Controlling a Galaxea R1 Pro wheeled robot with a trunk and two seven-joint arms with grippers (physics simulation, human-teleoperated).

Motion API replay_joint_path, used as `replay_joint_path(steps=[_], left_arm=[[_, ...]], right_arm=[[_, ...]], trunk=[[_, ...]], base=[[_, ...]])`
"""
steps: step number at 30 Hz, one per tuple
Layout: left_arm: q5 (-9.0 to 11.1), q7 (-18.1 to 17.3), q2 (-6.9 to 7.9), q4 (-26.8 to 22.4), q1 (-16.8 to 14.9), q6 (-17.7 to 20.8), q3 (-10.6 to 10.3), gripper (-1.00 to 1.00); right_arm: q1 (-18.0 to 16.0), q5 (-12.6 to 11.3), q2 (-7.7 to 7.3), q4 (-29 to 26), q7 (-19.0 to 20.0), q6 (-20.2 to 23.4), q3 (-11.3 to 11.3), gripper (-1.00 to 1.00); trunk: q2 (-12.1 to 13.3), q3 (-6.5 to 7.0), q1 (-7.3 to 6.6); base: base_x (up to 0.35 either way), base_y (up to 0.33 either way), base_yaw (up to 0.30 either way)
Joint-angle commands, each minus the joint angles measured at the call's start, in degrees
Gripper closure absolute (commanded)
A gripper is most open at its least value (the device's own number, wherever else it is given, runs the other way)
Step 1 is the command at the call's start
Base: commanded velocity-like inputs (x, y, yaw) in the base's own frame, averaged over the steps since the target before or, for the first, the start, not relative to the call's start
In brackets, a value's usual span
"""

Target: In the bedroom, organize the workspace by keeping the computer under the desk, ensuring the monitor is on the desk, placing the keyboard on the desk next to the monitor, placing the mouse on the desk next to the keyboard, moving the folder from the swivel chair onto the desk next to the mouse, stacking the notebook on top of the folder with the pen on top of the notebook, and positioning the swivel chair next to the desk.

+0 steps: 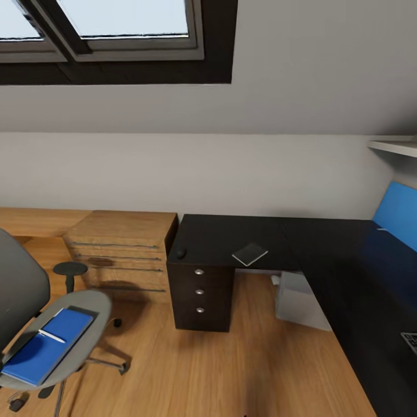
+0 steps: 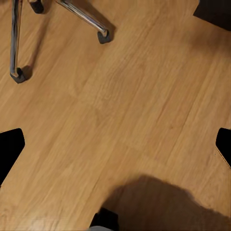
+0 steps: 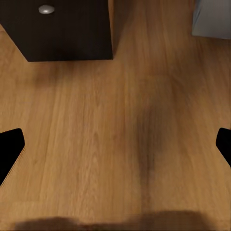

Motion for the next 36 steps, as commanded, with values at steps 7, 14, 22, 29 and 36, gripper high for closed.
replay_joint_path(steps=[7, 14, 22, 29, 36], left_arm=[[0.4, 0.5, -0.09, 0.1, 0.0, -0.2, -0.6, -1.00], [0.3, 0.5, -0.28, 0.2, 0.0, -0.2, -0.6, -1.00], [0.3, 0.4, -0.44, -0.2, 0.0, -7.0, -0.5, -1.00], [0.3, 0.4, -0.31, -0.2, 0.0, -9.8, -0.4, -1.00], [0.2, 0.4, -0.26, -0.1, 0.0, -10.0, -0.5, -1.00]], right_arm=[[0.0, -0.2, 0.02, 0.1, -0.4, -0.1, 0.4, -1.00], [0.0, -0.2, 0.02, 0.1, -0.4, -0.2, 0.5, -1.00], [0.0, -0.2, 0.02, 0.1, -0.4, -0.2, 0.5, -1.00], [0.0, -0.3, 0.02, 0.0, -0.3, -0.2, 0.5, -1.00], [0.0, -0.3, 0.02, 0.0, -0.4, -0.4, 0.5, -1.00]], trunk=[[1.6, 0.66, -0.84], [1.6, 0.71, -0.84], [3.2, 1.44, -1.72], [6.0, 2.69, -3.26], [8.8, 3.95, -4.80]], base=[[0.333, 0.080, -0.015], [0.283, 0.006, -0.142], [0.039, 0.000, -0.016], [0.002, 0.000, -0.001], [0.000, 0.000, 0.189]])
